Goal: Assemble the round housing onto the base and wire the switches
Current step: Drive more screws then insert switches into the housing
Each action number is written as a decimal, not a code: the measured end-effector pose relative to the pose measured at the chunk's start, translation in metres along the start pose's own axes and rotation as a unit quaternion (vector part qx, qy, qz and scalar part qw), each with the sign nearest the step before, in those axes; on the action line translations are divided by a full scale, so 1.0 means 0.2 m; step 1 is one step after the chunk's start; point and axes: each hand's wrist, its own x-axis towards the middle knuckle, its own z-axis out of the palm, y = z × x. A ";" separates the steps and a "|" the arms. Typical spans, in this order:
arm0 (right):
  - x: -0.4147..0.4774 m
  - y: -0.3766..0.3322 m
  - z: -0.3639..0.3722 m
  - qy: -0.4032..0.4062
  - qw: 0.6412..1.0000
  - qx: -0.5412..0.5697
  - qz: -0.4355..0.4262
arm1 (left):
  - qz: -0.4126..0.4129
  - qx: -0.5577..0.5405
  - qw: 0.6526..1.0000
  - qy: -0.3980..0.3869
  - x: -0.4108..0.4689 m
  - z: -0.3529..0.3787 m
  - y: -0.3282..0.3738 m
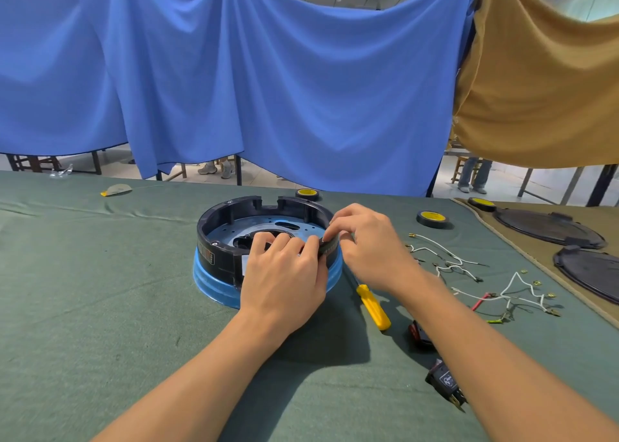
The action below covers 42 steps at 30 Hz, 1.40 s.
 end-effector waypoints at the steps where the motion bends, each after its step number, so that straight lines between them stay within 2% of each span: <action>1: 0.00 0.00 0.00 -0.007 1.000 0.002 -0.001 | 0.000 0.004 1.000 -0.001 0.00 0.00 0.00; 5: 0.02 0.01 -0.02 -0.050 0.998 -0.028 -0.008 | 0.006 0.017 1.000 0.001 0.00 0.00 0.00; 7: 0.03 0.05 -0.05 -0.021 1.000 -0.009 0.011 | 0.005 0.028 1.000 -0.002 0.00 0.00 0.01; 9: 0.03 0.13 -0.11 0.034 0.997 -0.001 0.067 | 0.005 0.032 0.999 -0.001 0.01 0.00 0.01; 11: 0.02 0.25 -0.16 0.053 0.988 -0.020 0.140 | 0.008 0.031 0.999 0.004 0.01 0.00 0.01; 13: 0.00 0.34 -0.18 0.001 0.980 -0.077 0.186 | 0.017 0.032 0.999 0.010 0.01 0.00 0.01; 17: -0.03 0.38 -0.12 -0.185 0.955 -0.166 0.162 | 0.030 0.027 0.999 0.006 0.00 0.01 0.01; 19: -0.03 0.39 -0.09 -0.220 0.940 -0.200 0.164 | 0.026 0.021 0.999 0.003 0.00 0.01 0.00; 26: -0.04 0.39 -0.02 -0.109 0.945 -0.258 0.168 | 0.024 0.039 0.999 -0.029 -0.01 0.00 0.03; 31: -0.05 0.39 -0.02 -0.121 0.953 -0.222 0.165 | 0.025 0.040 0.997 -0.055 -0.01 0.00 0.02; 34: -0.03 0.34 -0.06 -0.106 0.965 -0.148 0.187 | 0.028 0.038 0.996 -0.072 0.00 -0.01 0.02; 37: -0.01 0.23 -0.12 -0.057 0.971 0.072 0.223 | 0.031 0.022 0.996 -0.076 0.02 -0.01 0.01; 39: 0.00 0.12 -0.15 -0.060 0.926 0.270 0.258 | 0.023 -0.005 0.997 -0.075 0.04 -0.01 0.00; 40: 0.00 0.07 -0.15 -0.072 0.902 0.332 0.266 | 0.012 -0.018 0.997 -0.078 0.05 -0.02 -0.02; 42: -0.01 0.00 -0.12 -0.090 0.883 0.379 0.261 | 0.000 -0.039 0.997 -0.069 0.08 -0.03 -0.04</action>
